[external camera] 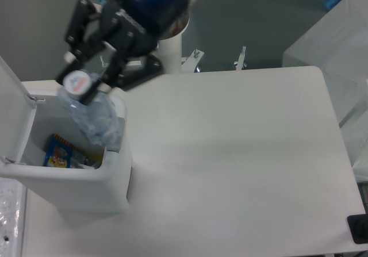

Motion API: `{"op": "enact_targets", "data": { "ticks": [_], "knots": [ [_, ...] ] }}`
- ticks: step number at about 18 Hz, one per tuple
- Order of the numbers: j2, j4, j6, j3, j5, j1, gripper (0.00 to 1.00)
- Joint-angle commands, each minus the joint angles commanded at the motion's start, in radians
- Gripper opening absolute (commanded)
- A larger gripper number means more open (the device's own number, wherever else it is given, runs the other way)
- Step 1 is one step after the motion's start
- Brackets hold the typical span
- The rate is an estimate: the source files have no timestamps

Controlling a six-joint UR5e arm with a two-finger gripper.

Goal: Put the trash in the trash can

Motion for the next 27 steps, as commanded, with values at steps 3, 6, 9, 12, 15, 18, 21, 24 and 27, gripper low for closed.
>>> {"op": "enact_targets", "data": {
  "ticks": [3,6,9,12,15,18,21,24,27],
  "knots": [
    [0.025,0.025,0.058,-0.081,0.0,-0.025,0.0],
    [0.023,0.026,0.086,-0.115,0.0,-0.028,0.0],
    [0.003,0.046,0.123,-0.134,0.003,-0.031,0.03],
    [-0.03,0.074,0.126,-0.128,0.008,-0.031,0.14],
    [-0.037,0.077,0.187,-0.147,0.006,-0.032,1.0],
    [-0.035,0.077,0.198,-0.17,0.008,-0.031,1.0],
    [-0.035,0.074,0.189,-0.186,0.023,0.013,1.0],
    [-0.04,0.074,0.192,-0.201,0.107,0.105,1.0],
    [-0.069,0.074,0.198,-0.201,0.163,0.187,1.0]
  ]
}}
